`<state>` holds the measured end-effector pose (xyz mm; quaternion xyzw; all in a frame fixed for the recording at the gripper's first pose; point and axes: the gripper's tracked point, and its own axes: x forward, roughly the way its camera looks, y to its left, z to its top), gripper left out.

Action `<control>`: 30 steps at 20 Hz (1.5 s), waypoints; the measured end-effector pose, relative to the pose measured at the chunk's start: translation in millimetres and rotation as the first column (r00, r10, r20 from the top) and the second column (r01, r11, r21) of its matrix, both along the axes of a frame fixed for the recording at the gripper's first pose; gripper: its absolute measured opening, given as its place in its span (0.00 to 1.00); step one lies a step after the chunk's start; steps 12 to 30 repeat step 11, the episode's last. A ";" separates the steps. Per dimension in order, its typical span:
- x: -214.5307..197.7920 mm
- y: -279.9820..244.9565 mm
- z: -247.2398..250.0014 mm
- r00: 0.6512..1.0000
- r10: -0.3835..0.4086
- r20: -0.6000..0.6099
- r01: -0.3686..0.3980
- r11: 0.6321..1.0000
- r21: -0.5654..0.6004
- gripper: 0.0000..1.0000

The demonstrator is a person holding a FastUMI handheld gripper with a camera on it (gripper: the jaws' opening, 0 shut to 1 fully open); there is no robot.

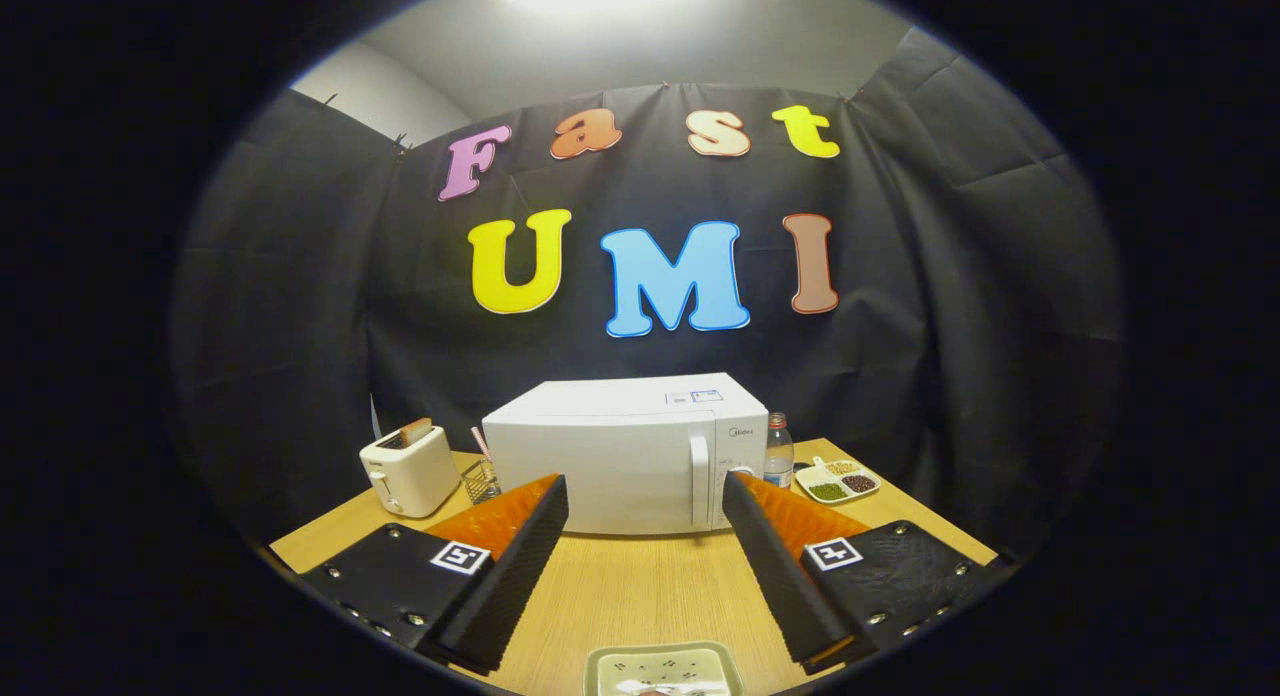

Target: Open the microwave, put the food inside, and close the microwave door.

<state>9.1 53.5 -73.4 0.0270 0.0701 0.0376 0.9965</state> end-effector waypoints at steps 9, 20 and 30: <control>-31.6 15.9 14.0 0.999 0.024 0.028 -0.023 1.000 -0.016 0.99; -34.4 17.5 16.8 0.999 0.030 0.033 -0.029 0.999 -0.023 0.99; -34.4 17.5 16.8 0.999 0.030 0.033 -0.029 0.999 -0.023 0.99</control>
